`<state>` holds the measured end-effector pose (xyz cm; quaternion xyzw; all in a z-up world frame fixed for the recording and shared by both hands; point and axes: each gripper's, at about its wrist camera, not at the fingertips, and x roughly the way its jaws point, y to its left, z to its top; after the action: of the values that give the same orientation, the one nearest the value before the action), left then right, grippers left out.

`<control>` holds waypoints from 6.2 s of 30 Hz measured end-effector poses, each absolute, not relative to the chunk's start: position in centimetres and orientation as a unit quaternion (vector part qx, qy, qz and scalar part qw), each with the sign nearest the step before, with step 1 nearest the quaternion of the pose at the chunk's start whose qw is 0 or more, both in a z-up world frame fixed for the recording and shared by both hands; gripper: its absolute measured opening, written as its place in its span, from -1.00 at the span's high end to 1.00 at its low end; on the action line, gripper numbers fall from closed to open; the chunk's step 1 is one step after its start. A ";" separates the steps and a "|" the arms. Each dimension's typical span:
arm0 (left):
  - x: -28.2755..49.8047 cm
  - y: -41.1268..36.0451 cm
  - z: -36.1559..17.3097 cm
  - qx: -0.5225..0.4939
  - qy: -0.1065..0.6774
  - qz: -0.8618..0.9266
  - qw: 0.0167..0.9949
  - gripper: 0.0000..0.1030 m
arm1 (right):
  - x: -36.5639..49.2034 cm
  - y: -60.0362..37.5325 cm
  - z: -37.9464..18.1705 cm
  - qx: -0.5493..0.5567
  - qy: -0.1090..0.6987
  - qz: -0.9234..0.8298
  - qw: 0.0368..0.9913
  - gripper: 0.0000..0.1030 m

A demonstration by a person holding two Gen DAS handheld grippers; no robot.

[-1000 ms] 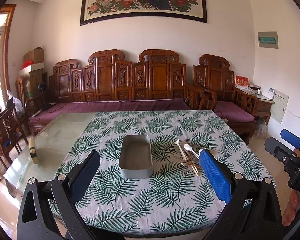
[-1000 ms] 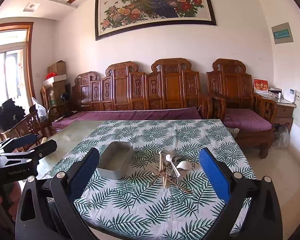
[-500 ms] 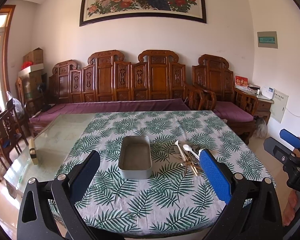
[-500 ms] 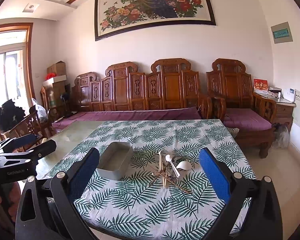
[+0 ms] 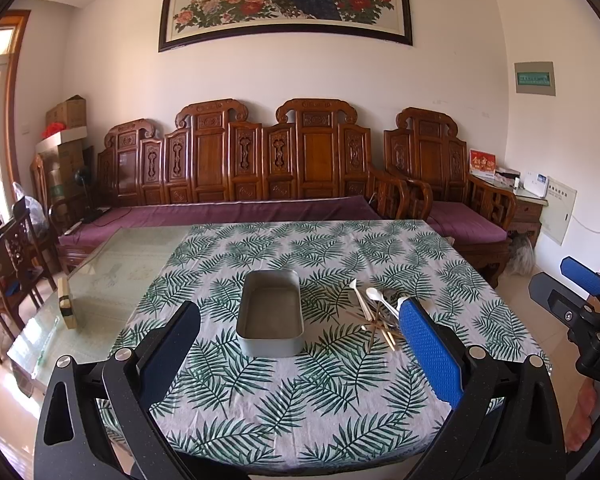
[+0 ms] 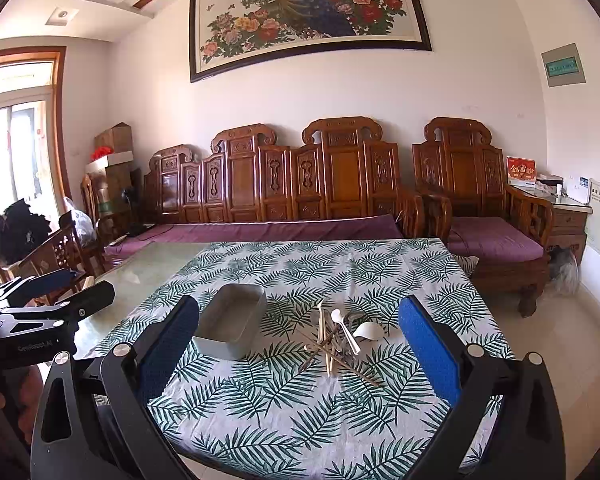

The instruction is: Organize utensils

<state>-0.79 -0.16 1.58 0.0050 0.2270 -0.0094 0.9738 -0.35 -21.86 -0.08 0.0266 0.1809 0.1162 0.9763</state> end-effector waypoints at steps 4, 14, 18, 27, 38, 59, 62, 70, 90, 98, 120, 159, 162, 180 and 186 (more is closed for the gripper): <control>-0.9 -0.2 1.5 0.005 0.227 -0.010 0.974 -0.87 | -0.4 -21.8 -0.1 0.027 0.181 0.116 0.976 -0.95; -0.9 -0.2 1.4 0.005 0.226 -0.011 0.974 -0.87 | -0.4 -21.9 0.0 0.027 0.180 0.116 0.976 -0.95; -1.1 -0.3 1.4 0.006 0.225 -0.012 0.974 -0.87 | -0.3 -21.9 -0.1 0.027 0.180 0.116 0.976 -0.95; -1.4 -0.4 1.4 0.007 0.225 -0.014 0.974 -0.87 | -0.4 -21.9 -0.1 0.028 0.180 0.116 0.976 -0.95; -0.5 -0.4 0.5 0.006 0.242 -0.023 0.970 -0.87 | 0.1 -22.1 -0.8 0.029 0.189 0.112 0.975 -0.95; 7.8 -2.5 -6.7 0.027 0.335 -0.084 0.938 -0.87 | 8.5 -24.8 -7.8 0.027 0.248 0.112 0.962 -0.90; 8.9 -2.7 -7.3 0.028 0.342 -0.086 0.935 -0.87 | 10.1 -25.2 -8.5 0.024 0.262 0.114 0.958 -0.77; 12.5 -3.3 -9.1 0.023 0.369 -0.091 0.925 -0.87 | 15.5 -26.2 -11.1 0.010 0.303 0.135 0.943 -0.45; 17.3 -5.4 -15.2 0.032 0.434 -0.146 0.889 -0.66 | 23.6 -25.9 -24.5 -0.045 0.436 0.208 0.874 0.05; 17.9 -5.8 -16.5 0.025 0.454 -0.150 0.878 -0.37 | 24.3 -25.3 -25.2 -0.072 0.437 0.222 0.869 0.14; 21.0 -8.4 -19.5 0.043 0.479 -0.160 0.862 -0.16 | 23.3 -25.5 -21.8 -0.061 0.401 0.276 0.871 0.89; 20.4 -10.1 -15.1 0.045 0.474 -0.194 0.858 0.92 | 22.2 -26.8 -16.1 -0.032 0.400 0.187 0.897 0.89; 19.2 -9.0 -14.2 0.043 0.465 -0.195 0.863 0.92 | 21.6 -26.0 -15.9 -0.031 0.402 0.187 0.896 0.89; 19.7 3.9 -11.6 0.003 0.438 -0.098 0.894 0.92 | 21.1 -15.8 -15.0 -0.044 0.401 0.234 0.884 0.89; 21.9 7.1 -13.8 -0.016 0.449 -0.070 0.891 0.92 | 22.4 -12.8 -15.0 -0.048 0.398 0.248 0.882 0.89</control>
<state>21.87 7.08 -13.82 -0.0161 0.4491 -0.0697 0.8906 22.40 -12.85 -15.04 -0.0477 0.3983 0.2477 0.8819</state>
